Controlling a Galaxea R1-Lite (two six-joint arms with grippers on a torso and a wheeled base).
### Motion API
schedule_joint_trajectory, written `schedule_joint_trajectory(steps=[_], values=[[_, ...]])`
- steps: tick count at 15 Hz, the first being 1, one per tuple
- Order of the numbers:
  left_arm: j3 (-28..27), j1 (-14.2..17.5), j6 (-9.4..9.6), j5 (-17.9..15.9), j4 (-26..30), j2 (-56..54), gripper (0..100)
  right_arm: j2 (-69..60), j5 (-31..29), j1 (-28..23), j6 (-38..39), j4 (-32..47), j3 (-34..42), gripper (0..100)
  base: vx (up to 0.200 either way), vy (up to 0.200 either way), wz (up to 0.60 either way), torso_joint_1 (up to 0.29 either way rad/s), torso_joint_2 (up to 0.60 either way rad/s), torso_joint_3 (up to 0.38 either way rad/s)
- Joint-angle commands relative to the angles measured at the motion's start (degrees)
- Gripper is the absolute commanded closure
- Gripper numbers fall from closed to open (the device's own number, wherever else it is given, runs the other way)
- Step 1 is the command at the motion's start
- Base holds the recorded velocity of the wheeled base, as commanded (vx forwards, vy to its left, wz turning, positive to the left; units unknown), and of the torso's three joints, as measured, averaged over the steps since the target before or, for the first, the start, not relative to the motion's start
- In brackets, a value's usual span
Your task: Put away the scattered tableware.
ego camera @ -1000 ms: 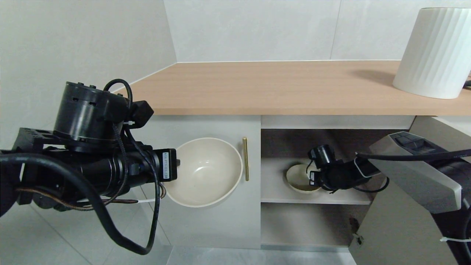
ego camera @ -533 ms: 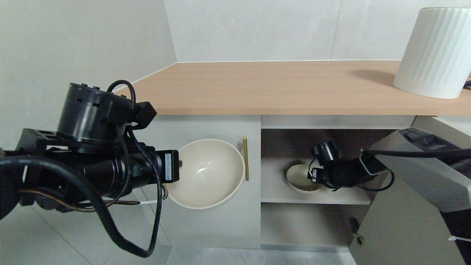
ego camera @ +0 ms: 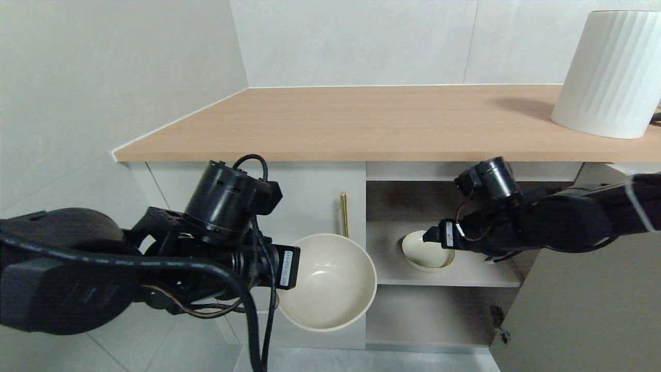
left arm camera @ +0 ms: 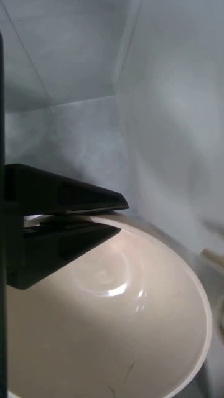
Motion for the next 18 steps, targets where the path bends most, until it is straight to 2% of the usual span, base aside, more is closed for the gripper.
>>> schedule_joint_trajectory(steps=[1, 2, 3, 10, 12, 18], values=[[0.21, -1.84, -0.08, 0.48, -1.61, 3.65, 100, -12.70, 2.50, 4.95, -0.14, 4.43, 2.29, 0, 0.000, 0.000, 0.00, 0.000, 0.00, 0.000], [0.74, -3.87, -0.16, 3.21, -4.51, 6.20, 100, -16.04, 4.69, 8.38, -0.14, 7.68, 2.73, 0, 0.000, 0.000, 0.00, 0.000, 0.00, 0.000], [1.01, -4.66, -0.25, 4.35, -5.66, 7.08, 100, -16.39, 4.96, 10.05, -0.14, 9.35, 2.73, 0, 0.000, 0.000, 0.00, 0.000, 0.00, 0.000], [1.80, -7.29, -0.69, 4.70, -8.91, 7.61, 100, -11.56, 6.36, 15.41, -0.23, 10.23, 3.96, 0, 0.000, 0.000, 0.00, 0.000, 0.00, 0.000], [2.15, -8.17, -1.92, 4.79, -10.05, 7.43, 100, -7.96, 6.36, 16.90, -0.05, 10.14, 3.87, 0, 0.000, 0.000, 0.00, 0.000, 0.00, 0.000], [2.50, -8.79, -2.10, 5.14, -10.40, 7.17, 100, -4.88, 6.27, 17.17, 0.48, 9.35, 3.52, 0, 0.000, 0.000, 0.00, 0.000, 0.00, 0.000]])
